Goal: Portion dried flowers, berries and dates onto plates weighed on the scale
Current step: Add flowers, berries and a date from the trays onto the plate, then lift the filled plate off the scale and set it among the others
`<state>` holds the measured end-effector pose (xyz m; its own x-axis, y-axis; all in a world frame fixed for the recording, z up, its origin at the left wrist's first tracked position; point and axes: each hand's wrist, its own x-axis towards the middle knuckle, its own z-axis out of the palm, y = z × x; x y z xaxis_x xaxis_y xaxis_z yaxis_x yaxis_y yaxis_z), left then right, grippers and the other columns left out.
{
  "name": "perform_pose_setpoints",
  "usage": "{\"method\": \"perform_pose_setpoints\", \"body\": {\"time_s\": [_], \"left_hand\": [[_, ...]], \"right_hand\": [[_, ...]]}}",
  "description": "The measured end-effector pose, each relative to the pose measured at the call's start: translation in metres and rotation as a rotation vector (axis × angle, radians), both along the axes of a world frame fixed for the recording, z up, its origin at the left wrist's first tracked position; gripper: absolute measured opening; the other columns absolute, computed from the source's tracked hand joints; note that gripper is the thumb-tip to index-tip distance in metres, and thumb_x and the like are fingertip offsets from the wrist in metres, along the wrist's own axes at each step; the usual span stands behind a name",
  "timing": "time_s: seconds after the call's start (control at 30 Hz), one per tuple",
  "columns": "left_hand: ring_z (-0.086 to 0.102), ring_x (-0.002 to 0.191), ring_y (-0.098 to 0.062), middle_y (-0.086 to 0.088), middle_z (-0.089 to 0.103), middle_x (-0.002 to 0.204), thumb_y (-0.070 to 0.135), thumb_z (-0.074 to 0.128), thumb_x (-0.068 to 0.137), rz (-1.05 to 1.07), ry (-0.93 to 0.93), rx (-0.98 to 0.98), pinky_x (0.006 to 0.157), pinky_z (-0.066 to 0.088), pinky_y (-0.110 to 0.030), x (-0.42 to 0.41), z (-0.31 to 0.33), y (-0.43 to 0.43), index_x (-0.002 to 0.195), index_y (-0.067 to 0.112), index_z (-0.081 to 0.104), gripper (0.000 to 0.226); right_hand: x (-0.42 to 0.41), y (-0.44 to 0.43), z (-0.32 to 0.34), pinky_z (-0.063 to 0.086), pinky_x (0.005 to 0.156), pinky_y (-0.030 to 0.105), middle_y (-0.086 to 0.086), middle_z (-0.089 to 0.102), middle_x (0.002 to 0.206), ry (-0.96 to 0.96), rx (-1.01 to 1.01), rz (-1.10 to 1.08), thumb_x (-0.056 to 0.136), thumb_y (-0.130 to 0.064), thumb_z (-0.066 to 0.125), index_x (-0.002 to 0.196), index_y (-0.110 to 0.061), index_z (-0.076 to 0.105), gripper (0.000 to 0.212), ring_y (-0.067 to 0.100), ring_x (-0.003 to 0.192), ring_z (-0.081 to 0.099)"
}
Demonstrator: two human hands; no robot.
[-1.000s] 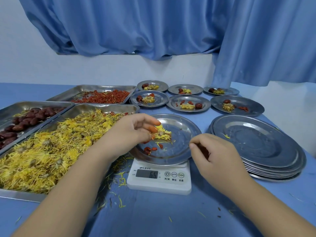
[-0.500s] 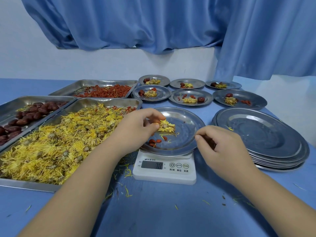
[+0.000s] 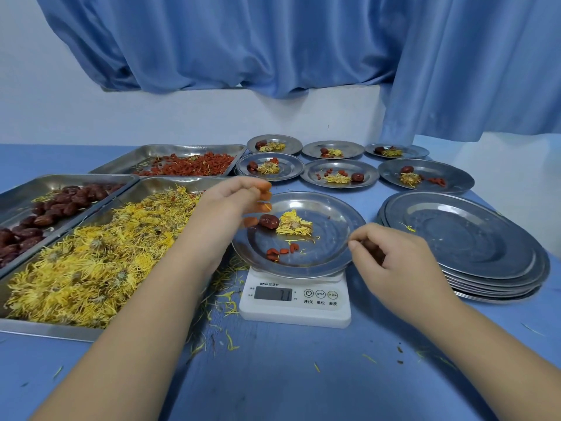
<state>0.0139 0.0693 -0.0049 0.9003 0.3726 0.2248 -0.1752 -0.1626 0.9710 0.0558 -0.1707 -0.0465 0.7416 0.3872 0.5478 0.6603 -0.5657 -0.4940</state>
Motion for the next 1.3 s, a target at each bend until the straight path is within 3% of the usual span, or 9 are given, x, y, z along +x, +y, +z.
{"method": "perform_pose_setpoints", "body": {"time_s": [0.2, 0.3, 0.43, 0.57, 0.67, 0.87, 1.03, 1.13, 1.3], "left_hand": [[0.066, 0.095, -0.012, 0.007, 0.07, 0.098, 0.034, 0.048, 0.096, 0.191, -0.059, -0.292, 0.076, 0.047, -0.029, 0.003, 0.004, 0.004, 0.1, 0.023, 0.067, 0.022], [0.064, 0.098, -0.014, 0.008, 0.068, 0.095, 0.038, 0.043, 0.097, 0.238, -0.05, -0.348, 0.08, 0.044, -0.032, 0.003, 0.004, 0.005, 0.095, 0.024, 0.065, 0.027], [0.062, 0.1, -0.011, 0.01, 0.066, 0.097, 0.037, 0.043, 0.097, 0.282, -0.023, -0.321, 0.091, 0.04, -0.039, 0.005, 0.002, 0.006, 0.093, 0.026, 0.065, 0.025], [0.063, 0.098, -0.012, 0.008, 0.067, 0.101, 0.036, 0.046, 0.097, 0.231, 0.011, -0.376, 0.073, 0.047, -0.032, 0.007, 0.001, 0.002, 0.095, 0.027, 0.065, 0.021], [0.064, 0.1, -0.013, 0.006, 0.065, 0.111, 0.036, 0.046, 0.097, 0.183, 0.0, -0.391, 0.069, 0.048, -0.03, 0.005, 0.003, -0.001, 0.101, 0.027, 0.064, 0.021], [0.065, 0.104, -0.018, -0.001, 0.065, 0.115, 0.031, 0.044, 0.1, 0.087, -0.192, -0.592, 0.074, 0.053, -0.031, 0.004, 0.017, -0.001, 0.11, 0.019, 0.061, 0.024], [0.067, 0.107, -0.021, -0.004, 0.067, 0.116, 0.028, 0.043, 0.101, 0.022, -0.302, -0.67, 0.084, 0.055, -0.034, 0.023, 0.037, -0.007, 0.119, 0.014, 0.059, 0.028], [0.065, 0.101, -0.021, -0.003, 0.064, 0.108, 0.03, 0.046, 0.099, 0.011, -0.336, -0.803, 0.088, 0.051, -0.033, 0.042, 0.054, -0.009, 0.113, 0.014, 0.06, 0.025], [0.057, 0.106, -0.021, -0.004, 0.056, 0.116, 0.034, 0.045, 0.098, -0.001, -0.384, -0.976, 0.103, 0.04, -0.037, 0.075, 0.068, -0.013, 0.107, 0.017, 0.06, 0.024]], "right_hand": [[0.004, 0.003, -0.005, 0.038, 0.05, 0.016, -0.008, 0.06, 0.063, 0.184, 0.129, -0.058, 0.089, -0.028, 0.057, 0.074, -0.029, 0.05, 0.016, 0.008, 0.056, 0.052], [0.007, 0.005, -0.006, 0.046, 0.053, 0.03, 0.001, 0.065, 0.061, 0.361, 0.198, -0.09, 0.089, -0.029, 0.057, 0.075, -0.025, 0.048, 0.017, 0.014, 0.046, 0.057], [0.011, 0.008, -0.007, 0.042, 0.044, 0.029, 0.008, 0.065, 0.06, 0.572, 0.335, -0.051, 0.089, -0.018, 0.058, 0.082, -0.014, 0.05, 0.012, 0.019, 0.043, 0.062], [0.009, 0.009, -0.005, 0.042, 0.039, 0.026, 0.006, 0.057, 0.05, 0.674, 0.488, 0.018, 0.091, -0.007, 0.058, 0.084, -0.01, 0.051, 0.011, 0.02, 0.044, 0.058], [0.005, 0.008, -0.002, 0.043, 0.04, 0.023, 0.006, 0.054, 0.05, 0.75, 0.596, 0.06, 0.092, 0.0, 0.056, 0.083, -0.007, 0.051, 0.012, 0.017, 0.045, 0.055], [0.012, 0.005, 0.018, 0.046, 0.045, 0.022, -0.002, 0.053, 0.049, 0.824, 0.767, 0.093, 0.093, 0.003, 0.052, 0.088, -0.008, 0.051, 0.012, 0.013, 0.047, 0.056], [0.035, 0.002, 0.054, 0.046, 0.044, 0.019, 0.004, 0.052, 0.06, 0.866, 0.867, 0.113, 0.093, 0.004, 0.052, 0.092, -0.009, 0.055, 0.013, 0.012, 0.048, 0.052], [0.056, 0.0, 0.079, 0.044, 0.042, 0.018, 0.006, 0.05, 0.064, 0.835, 0.891, 0.11, 0.093, 0.005, 0.051, 0.09, -0.009, 0.053, 0.014, 0.011, 0.047, 0.05], [0.101, -0.002, 0.112, 0.045, 0.042, 0.017, 0.006, 0.051, 0.063, 0.788, 0.917, 0.085, 0.094, 0.005, 0.05, 0.088, -0.008, 0.052, 0.014, 0.012, 0.048, 0.052]]}}
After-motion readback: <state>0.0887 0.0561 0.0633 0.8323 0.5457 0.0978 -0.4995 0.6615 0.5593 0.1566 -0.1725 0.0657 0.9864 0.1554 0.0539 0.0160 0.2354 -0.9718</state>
